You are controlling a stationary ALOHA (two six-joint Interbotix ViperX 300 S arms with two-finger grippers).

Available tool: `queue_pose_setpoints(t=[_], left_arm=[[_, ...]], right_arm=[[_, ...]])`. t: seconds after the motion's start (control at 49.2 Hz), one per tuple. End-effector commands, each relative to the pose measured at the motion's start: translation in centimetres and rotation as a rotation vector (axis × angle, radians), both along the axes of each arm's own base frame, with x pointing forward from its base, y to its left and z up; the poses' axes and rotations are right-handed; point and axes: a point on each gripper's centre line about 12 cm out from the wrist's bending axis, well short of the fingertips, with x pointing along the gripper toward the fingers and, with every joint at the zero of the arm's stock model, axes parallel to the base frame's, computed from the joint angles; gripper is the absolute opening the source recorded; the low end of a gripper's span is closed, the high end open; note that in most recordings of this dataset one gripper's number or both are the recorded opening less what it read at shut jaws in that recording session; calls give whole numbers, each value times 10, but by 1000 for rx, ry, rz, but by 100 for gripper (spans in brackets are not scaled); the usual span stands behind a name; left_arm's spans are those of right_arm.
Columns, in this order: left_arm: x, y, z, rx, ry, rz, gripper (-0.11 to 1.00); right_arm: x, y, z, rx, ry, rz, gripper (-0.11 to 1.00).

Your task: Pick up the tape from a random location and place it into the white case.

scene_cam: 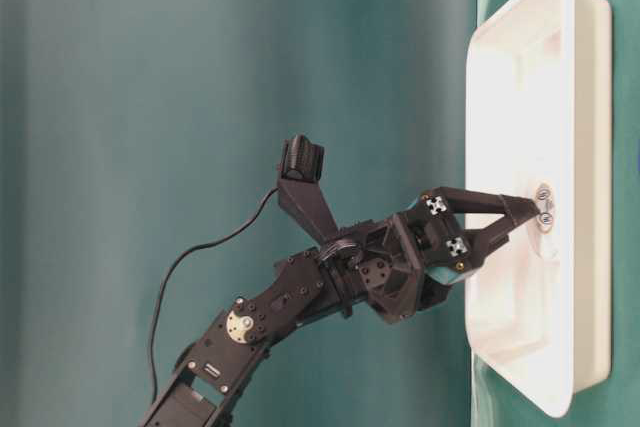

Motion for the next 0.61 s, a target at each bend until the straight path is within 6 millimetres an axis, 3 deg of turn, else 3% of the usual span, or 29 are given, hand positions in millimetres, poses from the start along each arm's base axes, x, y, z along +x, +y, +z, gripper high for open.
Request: queue_pose_setpoints(t=[0.0, 0.224, 0.589], left_arm=[[2, 1, 45, 30, -74, 1, 96], [-7, -5, 107, 50, -129, 0, 96], [-25, -10, 174, 76, -161, -3, 96]], right_arm=[[3, -1, 11, -3, -27, -1, 92], [3, -1, 11, -5, -27, -1, 92], [3, -1, 12, -5, -29, -1, 92]])
